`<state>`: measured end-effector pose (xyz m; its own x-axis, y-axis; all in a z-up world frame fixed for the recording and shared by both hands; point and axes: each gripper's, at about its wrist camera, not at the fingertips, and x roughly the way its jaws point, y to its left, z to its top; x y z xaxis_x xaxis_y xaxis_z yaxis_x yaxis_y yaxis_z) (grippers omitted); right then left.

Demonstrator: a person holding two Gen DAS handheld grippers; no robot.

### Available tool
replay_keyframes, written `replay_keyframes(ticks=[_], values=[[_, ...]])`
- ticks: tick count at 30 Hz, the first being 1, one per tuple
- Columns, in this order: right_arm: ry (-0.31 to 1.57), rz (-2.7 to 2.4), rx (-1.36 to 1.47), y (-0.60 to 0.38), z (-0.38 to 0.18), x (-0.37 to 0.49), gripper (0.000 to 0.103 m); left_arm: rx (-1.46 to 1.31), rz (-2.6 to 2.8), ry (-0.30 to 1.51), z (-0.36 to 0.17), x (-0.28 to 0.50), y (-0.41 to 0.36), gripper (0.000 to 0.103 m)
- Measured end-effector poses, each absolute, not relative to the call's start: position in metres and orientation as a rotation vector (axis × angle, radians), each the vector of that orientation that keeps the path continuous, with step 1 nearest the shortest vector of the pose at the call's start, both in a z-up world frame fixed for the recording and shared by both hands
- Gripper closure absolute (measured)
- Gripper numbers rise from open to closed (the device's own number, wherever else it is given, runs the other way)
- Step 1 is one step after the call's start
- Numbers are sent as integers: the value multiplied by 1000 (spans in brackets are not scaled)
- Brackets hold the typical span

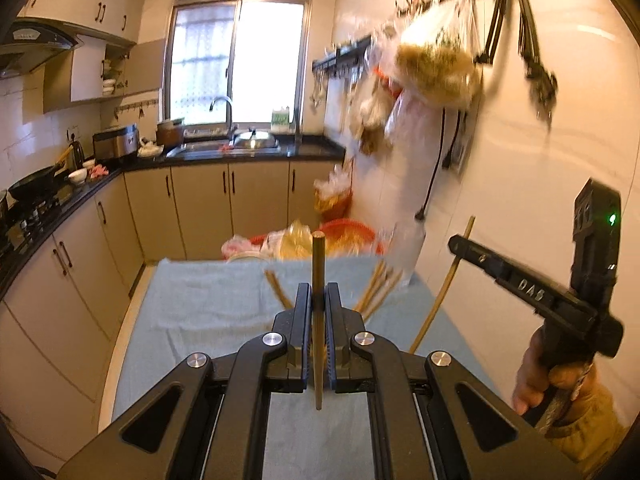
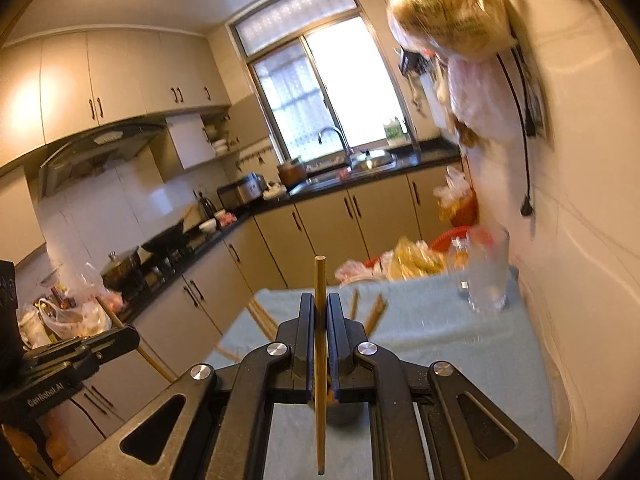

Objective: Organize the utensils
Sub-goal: 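Lower the chopsticks into the holder and open both tools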

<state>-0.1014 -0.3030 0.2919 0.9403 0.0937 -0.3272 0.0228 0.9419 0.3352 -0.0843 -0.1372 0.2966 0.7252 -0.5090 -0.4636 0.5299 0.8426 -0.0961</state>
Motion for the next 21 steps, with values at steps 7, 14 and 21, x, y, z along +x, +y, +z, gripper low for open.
replay_keyframes(ticks=[7,14,21], values=[[246,22,315,-290,307,-71,97,-59,-595,413,313,-54,-149,97],[266,-39,247,-275,275,-29,97,-68,-592,490,274,-6,-185,97],[413,-29,311,-285,228,-4,96,-40,-548,593,229,16,-192,97]])
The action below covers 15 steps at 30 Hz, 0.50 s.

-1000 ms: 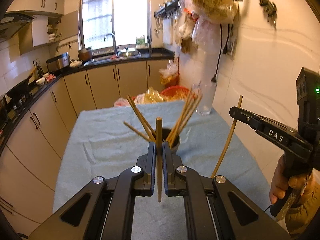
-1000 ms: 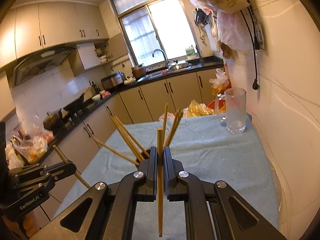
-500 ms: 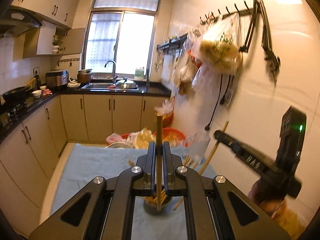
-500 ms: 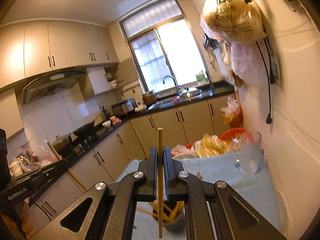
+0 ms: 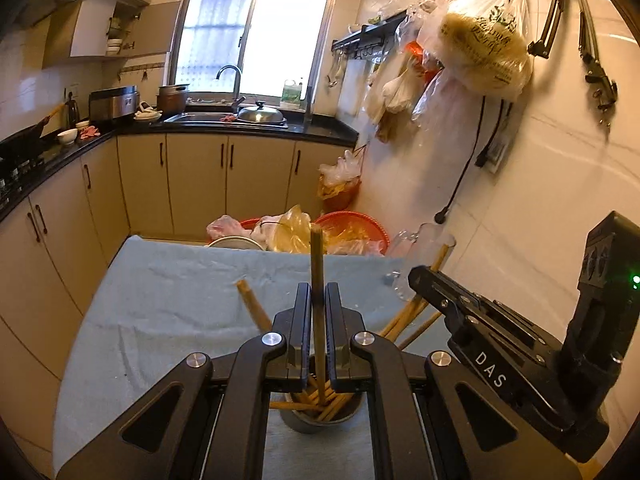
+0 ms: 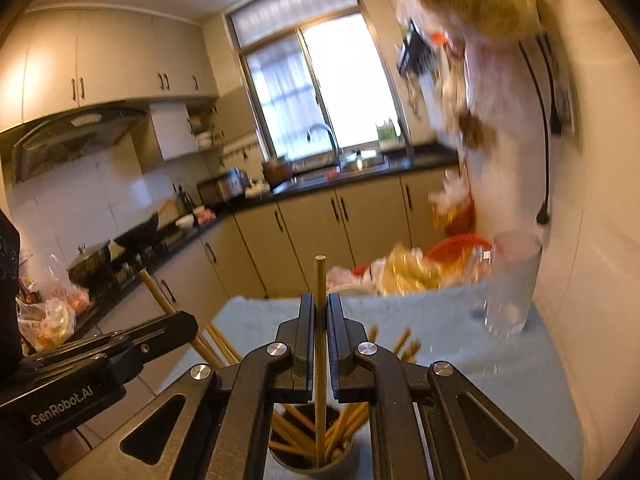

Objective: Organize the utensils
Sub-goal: 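Lower the chopsticks into the holder and open both tools, then withdraw both open tools back from the holder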

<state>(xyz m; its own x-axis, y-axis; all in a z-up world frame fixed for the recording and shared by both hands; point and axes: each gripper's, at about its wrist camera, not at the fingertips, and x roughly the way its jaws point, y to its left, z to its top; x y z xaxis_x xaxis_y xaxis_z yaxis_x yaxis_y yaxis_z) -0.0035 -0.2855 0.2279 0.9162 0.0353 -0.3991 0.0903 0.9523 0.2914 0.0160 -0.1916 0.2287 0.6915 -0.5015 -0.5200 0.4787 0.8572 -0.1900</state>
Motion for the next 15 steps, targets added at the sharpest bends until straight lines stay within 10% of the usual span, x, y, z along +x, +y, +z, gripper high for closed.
replay_keyframes(ticks=[6,15], values=[[452,-29,370,-296,214,1,94,-17,-524,550,230,5,-187,64],[426,-30,370,-291,227,-19,69,-10,-499,528,240,-27,-168,54]])
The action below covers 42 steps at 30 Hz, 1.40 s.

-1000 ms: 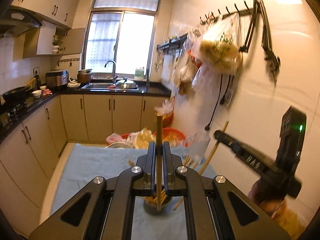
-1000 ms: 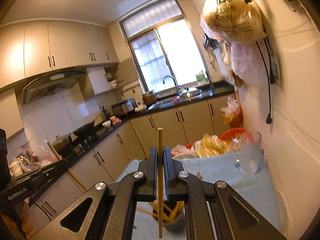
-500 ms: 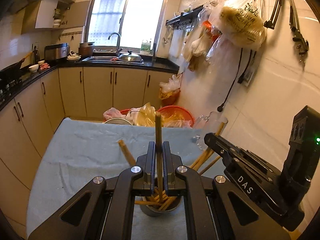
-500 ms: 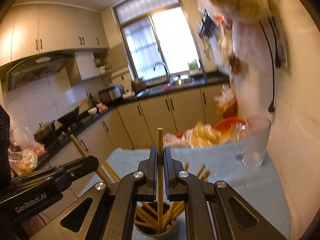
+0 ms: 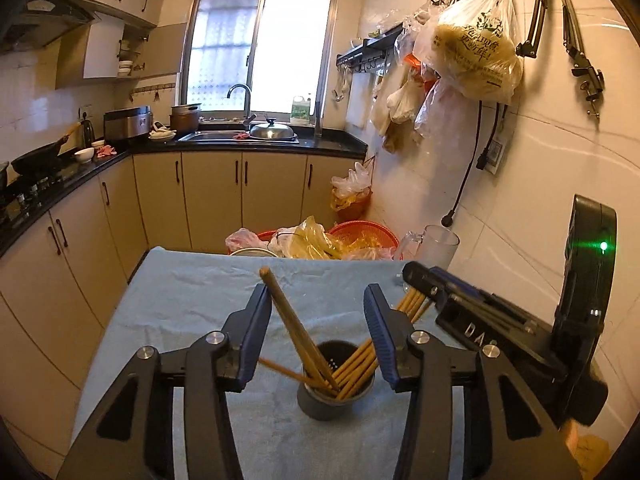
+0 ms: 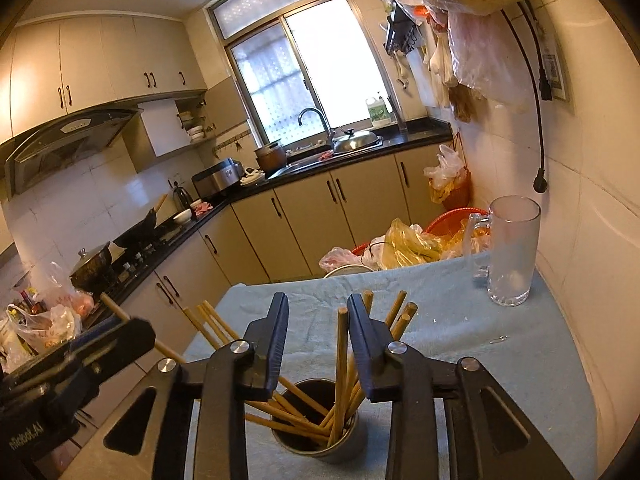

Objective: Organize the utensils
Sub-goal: 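Withdraw both open tools back from the holder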

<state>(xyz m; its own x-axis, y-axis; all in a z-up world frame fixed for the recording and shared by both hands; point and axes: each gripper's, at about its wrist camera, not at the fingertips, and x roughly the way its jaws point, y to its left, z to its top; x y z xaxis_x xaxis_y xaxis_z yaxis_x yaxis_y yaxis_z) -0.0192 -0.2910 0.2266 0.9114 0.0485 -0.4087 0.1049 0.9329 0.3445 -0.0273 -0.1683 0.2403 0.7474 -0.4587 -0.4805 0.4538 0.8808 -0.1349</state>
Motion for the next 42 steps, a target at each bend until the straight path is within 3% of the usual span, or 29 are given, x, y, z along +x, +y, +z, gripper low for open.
replay_keyframes(ticks=[10,20,28,36,42], values=[[386,-48,362,-288,248,-58,60,-49,-474,533,246,-67,-143,45],[375,-70,354,-289,255,-95,49,-87,-444,528,246,-92,-118,43],[425,-67,362,-288,238,-114,49,-79,-423,531,232,-111,-107,38],[518,-72,277,-265,201,-140,41,16,-265,437,207,-145,-104,8],[555,-87,249,-255,183,-161,36,-2,-225,429,198,-163,-100,2]])
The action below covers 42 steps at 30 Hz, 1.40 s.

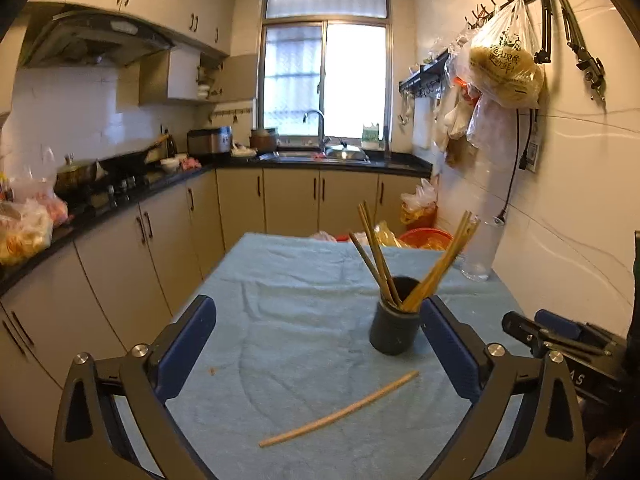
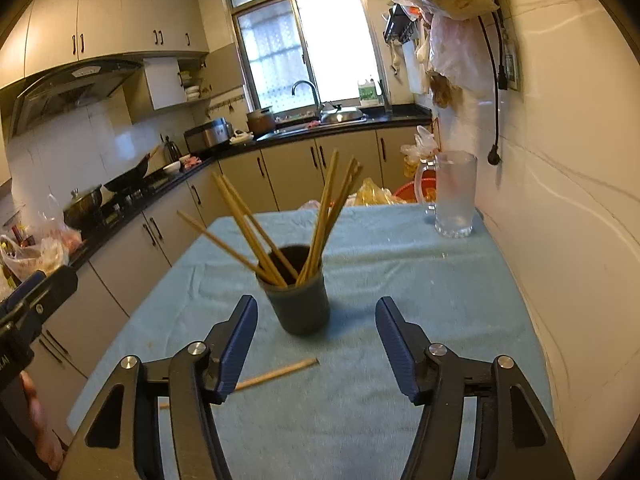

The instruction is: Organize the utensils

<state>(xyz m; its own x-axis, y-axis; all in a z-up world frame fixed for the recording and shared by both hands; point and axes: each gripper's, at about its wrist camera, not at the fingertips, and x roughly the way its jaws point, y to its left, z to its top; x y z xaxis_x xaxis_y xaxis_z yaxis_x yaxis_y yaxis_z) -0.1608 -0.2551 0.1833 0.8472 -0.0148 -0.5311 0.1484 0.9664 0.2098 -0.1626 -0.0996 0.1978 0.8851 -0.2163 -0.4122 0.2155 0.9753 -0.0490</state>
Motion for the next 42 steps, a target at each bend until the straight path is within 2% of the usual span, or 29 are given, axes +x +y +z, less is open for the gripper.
replay_keyframes(ticks=[26,42], values=[[545,-123,274,-229,186,-224,28,54,-161,458,185,-212,-95,1],[492,-204,234,-221,188,-241,22,54,-212,565,166,-211,-99,1]])
